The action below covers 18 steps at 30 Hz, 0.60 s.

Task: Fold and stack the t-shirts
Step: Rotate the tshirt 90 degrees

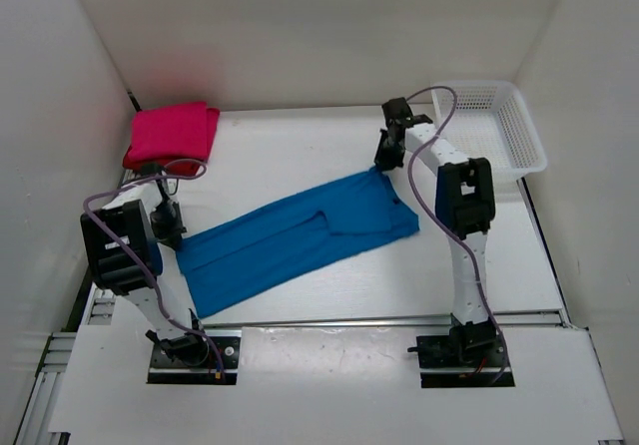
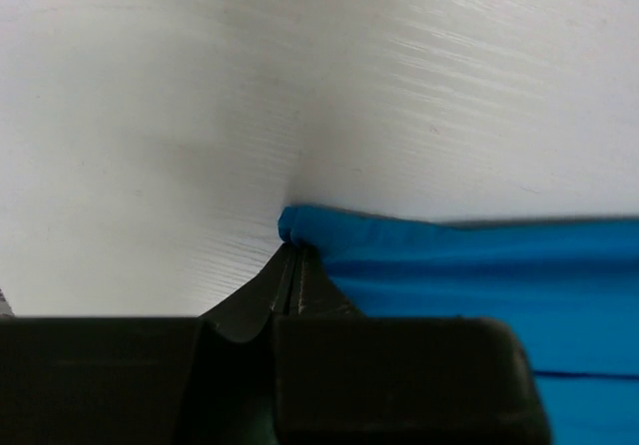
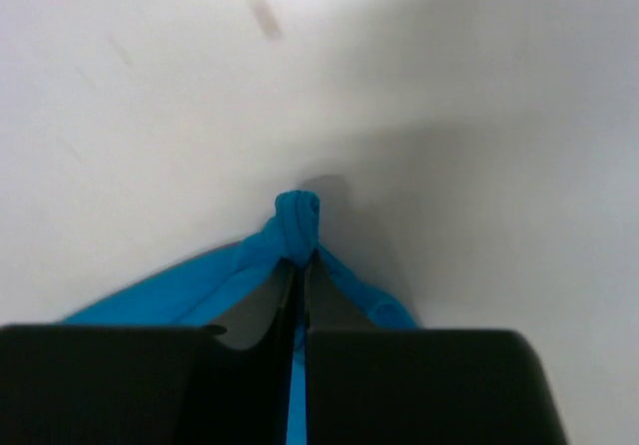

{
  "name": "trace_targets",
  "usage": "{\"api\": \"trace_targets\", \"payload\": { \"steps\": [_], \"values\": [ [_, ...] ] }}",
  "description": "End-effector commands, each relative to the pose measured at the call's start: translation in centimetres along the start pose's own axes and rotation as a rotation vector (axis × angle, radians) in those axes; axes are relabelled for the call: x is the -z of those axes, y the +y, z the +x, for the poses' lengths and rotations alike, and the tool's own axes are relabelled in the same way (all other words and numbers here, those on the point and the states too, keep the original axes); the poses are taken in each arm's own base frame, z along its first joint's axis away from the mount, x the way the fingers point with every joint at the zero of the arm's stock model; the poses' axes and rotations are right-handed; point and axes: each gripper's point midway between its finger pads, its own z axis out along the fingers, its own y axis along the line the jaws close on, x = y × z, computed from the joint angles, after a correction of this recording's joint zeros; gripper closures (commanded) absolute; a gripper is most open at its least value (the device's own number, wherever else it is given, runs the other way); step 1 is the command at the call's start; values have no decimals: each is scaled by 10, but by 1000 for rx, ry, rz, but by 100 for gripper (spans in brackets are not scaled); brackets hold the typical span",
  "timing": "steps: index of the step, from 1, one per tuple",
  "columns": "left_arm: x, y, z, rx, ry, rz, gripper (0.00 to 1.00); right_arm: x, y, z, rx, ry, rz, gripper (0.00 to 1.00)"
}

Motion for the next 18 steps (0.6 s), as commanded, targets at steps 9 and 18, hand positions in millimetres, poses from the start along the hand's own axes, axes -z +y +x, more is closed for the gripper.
{"api": "trace_targets", "payload": {
  "steps": [9,18],
  "values": [
    [-1,4,-2,30,-18,17,26,21,67,-118,-46,-259,-240,32],
    [5,8,-8,41,-37,16,25,111,4,-66,-196,-297,-70,28]
  ]
}}
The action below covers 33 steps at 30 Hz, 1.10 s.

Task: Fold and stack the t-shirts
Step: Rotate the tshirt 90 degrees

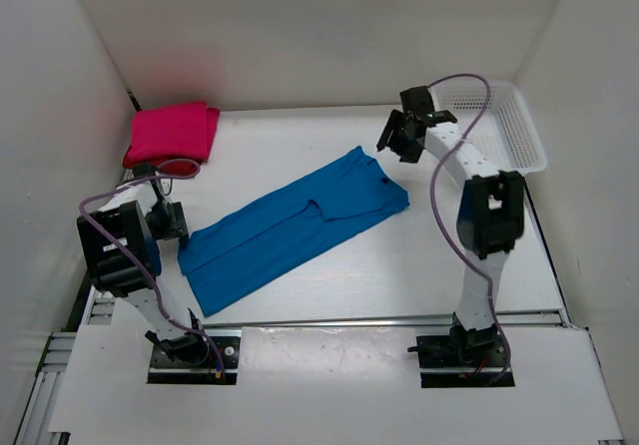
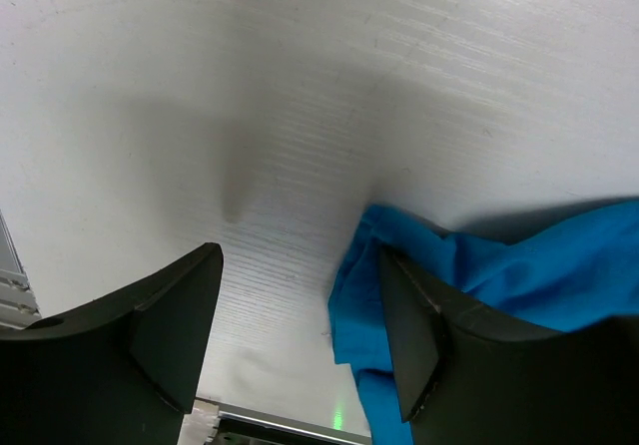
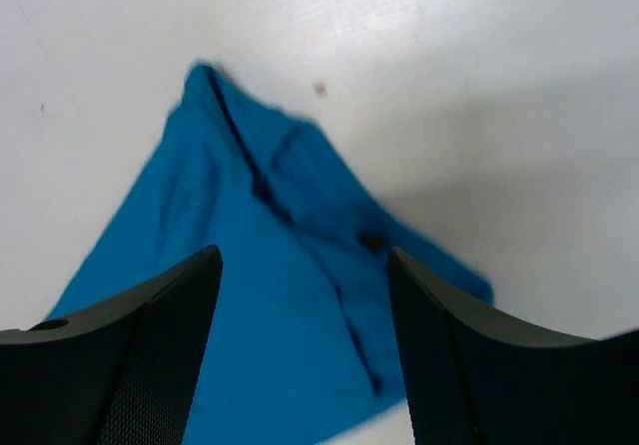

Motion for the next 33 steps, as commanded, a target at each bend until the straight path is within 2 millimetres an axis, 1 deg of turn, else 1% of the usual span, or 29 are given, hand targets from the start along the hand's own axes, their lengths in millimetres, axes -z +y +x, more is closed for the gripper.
{"api": "trace_targets", "payload": {
  "steps": [1,2,3,4,5,6,7,10,12,13,14,15,16,17,18,19,20,21,22,23,24,25,26,27,29,30,31,32,33],
  "values": [
    [3,-5,-7,9,-32,25,25,45,-33,31,-124,6,75,30],
    [5,-4,-9,10,-43,25,25,56,-38,45,-183,20,76,31],
    [3,-5,-5,9,-32,25,25,55,-49,57,-217,36,96,31],
    [4,-4,-3,9,-33,25,25,47,-72,95,-238,104,151,31],
    [8,-4,-4,11,-47,25,25,50,-71,99,-283,89,131,31],
    [8,-4,-4,11,-47,25,25,48,-79,107,-315,99,137,31],
    [10,-4,-3,11,-52,25,25,42,-88,129,-335,143,157,31],
    [15,-3,-5,14,-75,25,24,32,-90,138,-397,160,149,31],
    [18,-3,-7,14,-84,25,24,19,-90,140,-398,165,141,31],
    [20,-3,-8,15,-93,25,24,12,-93,144,-398,178,152,31],
    [23,-2,-9,17,-104,25,24,7,-88,137,-398,161,137,31],
    [21,-2,-5,16,-95,25,24,4,-90,134,-410,165,137,31],
    [25,-2,-7,17,-108,25,23,-4,-90,133,-410,164,136,31],
    [27,-2,-3,17,-105,25,23,-7,-89,120,-417,140,132,31],
    [29,-2,-4,18,-114,25,23,-11,-88,116,-416,131,137,31],
    [29,-2,-4,18,-114,25,23,-20,-91,121,-416,155,159,33],
    [33,-1,-6,19,-129,25,21,-24,-88,104,-426,134,148,37],
    [35,2,-7,29,-139,23,21,-27,-88,103,-426,148,160,46],
    [35,2,-7,29,-139,23,20,-40,-92,105,-437,178,177,69],
    [35,2,-7,29,-139,23,20,-45,-79,80,-428,142,144,80],
    [38,2,-8,29,-139,23,20,-49,-74,71,-428,142,144,88],
    [40,1,-9,29,-139,32,20,-68,-77,73,-401,163,159,100],
    [45,1,-17,31,-162,32,19,-69,-55,26,-389,74,103,100],
    [45,-1,-18,29,-151,46,18,-93,-61,26,-397,97,129,100],
    [46,-5,-18,25,-122,70,17,-108,-39,-10,-396,43,60,100],
    [47,-10,-25,15,-118,83,17,-95,-9,-68,-408,-69,-60,100],
    [47,-11,-26,13,-109,92,17,-121,2,-79,-401,-98,-132,96],
    [47,-16,-28,3,-102,107,17,-119,27,-94,-413,-113,-253,77],
    [45,-23,-26,-17,-83,110,17,-121,40,-106,-420,-145,-326,65]
  ]
}}
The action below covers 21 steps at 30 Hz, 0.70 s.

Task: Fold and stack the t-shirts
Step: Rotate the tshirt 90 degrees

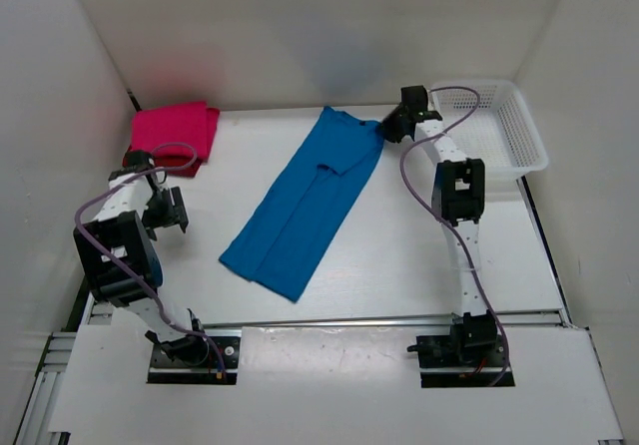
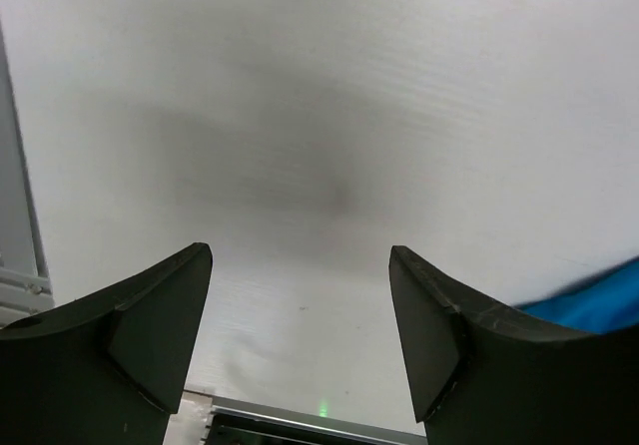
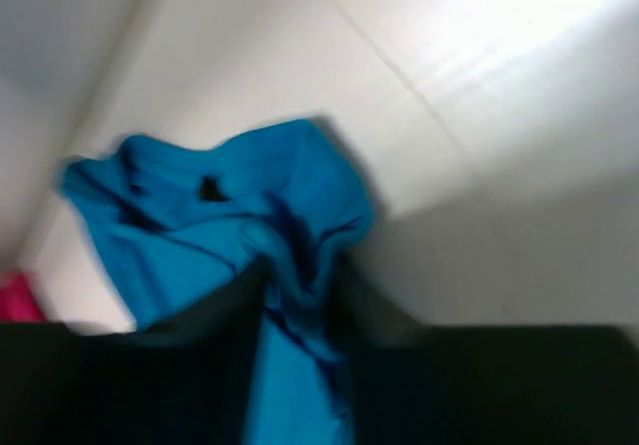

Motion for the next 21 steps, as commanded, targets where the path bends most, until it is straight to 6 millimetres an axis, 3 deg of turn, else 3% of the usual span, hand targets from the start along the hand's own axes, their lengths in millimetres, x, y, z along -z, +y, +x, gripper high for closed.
{"api": "trace_targets", "payload": {
  "steps": [1,2,5,6,8,9,10,11,12,13,14,15,16,17,19,20,21],
  "values": [
    [6,-21,-7,-38,7,59,17,1,70,-36,-14,-77,-298,52],
    [3,-27,-5,-57,19,63,17,1,70,-36,-43,-76,-305,36],
    [3,-58,-1,-142,27,111,17,16,55,-28,-11,-64,-239,15],
    [3,-68,4,-165,46,133,17,40,64,-31,61,-88,-231,10],
    [3,-85,11,-216,56,154,17,51,12,-16,98,-70,-25,9],
    [6,-92,9,-238,36,161,17,85,15,-25,128,-106,3,7],
    [4,-93,14,-238,48,169,17,90,-23,-3,132,-59,107,7],
    [7,-96,11,-248,27,174,17,104,-39,6,140,-46,151,7],
    [8,-98,11,-248,28,183,17,143,-26,9,155,-76,121,7],
    [14,-98,8,-247,3,186,17,156,-38,21,166,-78,152,7],
    [15,-97,10,-247,3,186,17,160,-78,62,181,4,229,7],
    [18,-97,9,-247,-8,187,16,189,-64,84,223,7,179,7],
    [20,-94,7,-236,-18,186,16,198,-70,108,254,39,180,7],
    [23,-90,8,-226,-29,185,16,211,-82,158,316,130,174,7],
    [27,-83,8,-216,-47,163,16,226,-82,222,333,303,101,9],
    [31,-79,10,-206,-60,162,16,238,-91,271,388,414,88,9],
    [32,-77,13,-206,-63,153,16,246,-86,294,412,468,40,11]
  ]
}}
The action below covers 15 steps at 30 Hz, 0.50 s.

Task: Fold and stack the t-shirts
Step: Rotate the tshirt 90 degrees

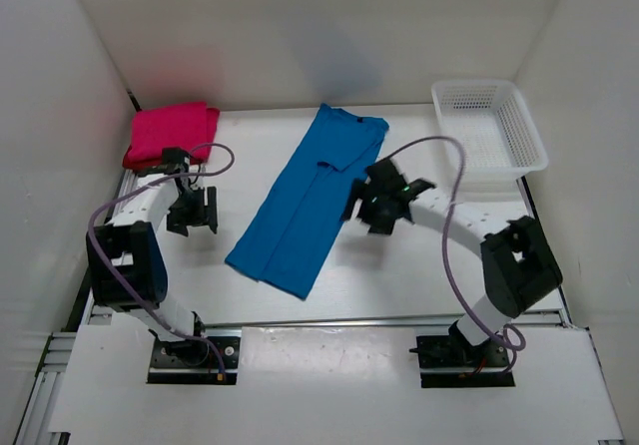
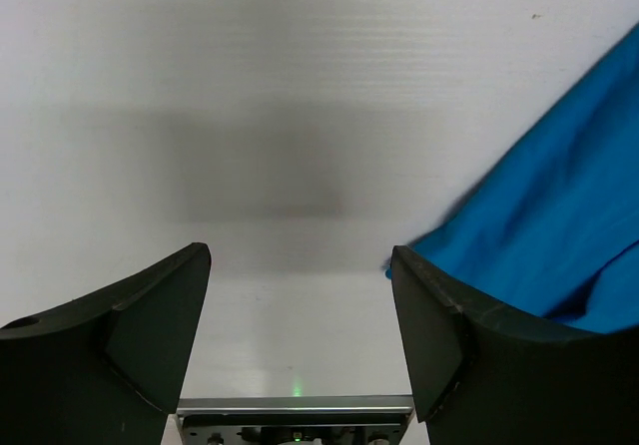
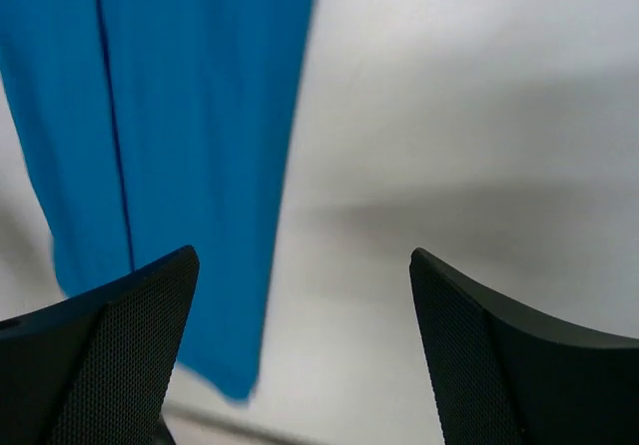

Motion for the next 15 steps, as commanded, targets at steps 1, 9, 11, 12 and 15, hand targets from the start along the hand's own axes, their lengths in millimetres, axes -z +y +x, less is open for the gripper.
{"api": "trace_targets", "payload": {
  "steps": [1,9,11,12,15],
  "values": [
    [24,5,-4,11,-92,-12,16,-3,13,114,107,292,-61,13],
    [51,5,-2,7,-204,-22,16,-1,58,205,118,474,-138,26],
    [51,5,0,7,-203,-22,16,-5,59,214,84,516,-111,30],
    [55,6,2,8,-207,-31,16,-3,63,220,96,536,-106,30],
    [58,8,4,9,-222,-43,16,-4,51,241,80,611,-44,30]
  ]
}}
